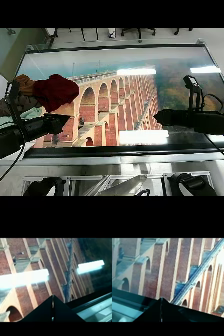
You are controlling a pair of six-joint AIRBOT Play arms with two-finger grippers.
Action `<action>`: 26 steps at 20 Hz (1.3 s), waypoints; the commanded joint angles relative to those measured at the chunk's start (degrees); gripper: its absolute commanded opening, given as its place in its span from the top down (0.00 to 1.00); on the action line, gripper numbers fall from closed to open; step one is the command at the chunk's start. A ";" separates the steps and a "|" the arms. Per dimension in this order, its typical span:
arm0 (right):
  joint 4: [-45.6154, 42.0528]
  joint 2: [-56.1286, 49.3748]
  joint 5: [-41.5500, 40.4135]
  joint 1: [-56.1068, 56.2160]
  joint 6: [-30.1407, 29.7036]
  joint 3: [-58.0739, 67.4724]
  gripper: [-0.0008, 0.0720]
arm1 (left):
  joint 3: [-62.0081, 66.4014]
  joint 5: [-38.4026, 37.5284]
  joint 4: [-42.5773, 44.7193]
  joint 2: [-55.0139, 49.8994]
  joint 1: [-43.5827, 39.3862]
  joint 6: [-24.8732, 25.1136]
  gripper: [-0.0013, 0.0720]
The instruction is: Fold the shirts.
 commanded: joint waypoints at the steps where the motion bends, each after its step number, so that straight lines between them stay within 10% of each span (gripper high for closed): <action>1: 0.04 -0.09 0.11 0.04 0.02 -0.09 0.95 | -0.15 -0.13 -0.09 -0.02 -0.04 0.00 0.96; 21: 3.10 -2.03 6.21 -0.02 0.02 -0.15 0.95 | -0.26 -10.27 5.20 -8.11 10.05 -0.24 0.95; 22: 3.04 -2.73 6.25 -0.02 0.02 -0.15 0.95 | -0.26 -10.54 3.82 -11.04 14.40 -0.15 0.75; 23: 3.04 -3.67 6.45 -0.04 0.04 -0.15 0.94 | -0.26 -11.26 2.49 -13.86 18.32 -0.20 0.13; 24: 3.06 -4.66 6.62 -0.04 0.04 -0.15 0.93 | -0.26 -12.83 1.42 -16.98 22.45 -0.37 0.04; 26: 3.06 -7.17 6.64 -0.04 0.07 -0.15 0.48 | -0.26 -15.74 1.55 -22.99 29.46 -0.31 0.04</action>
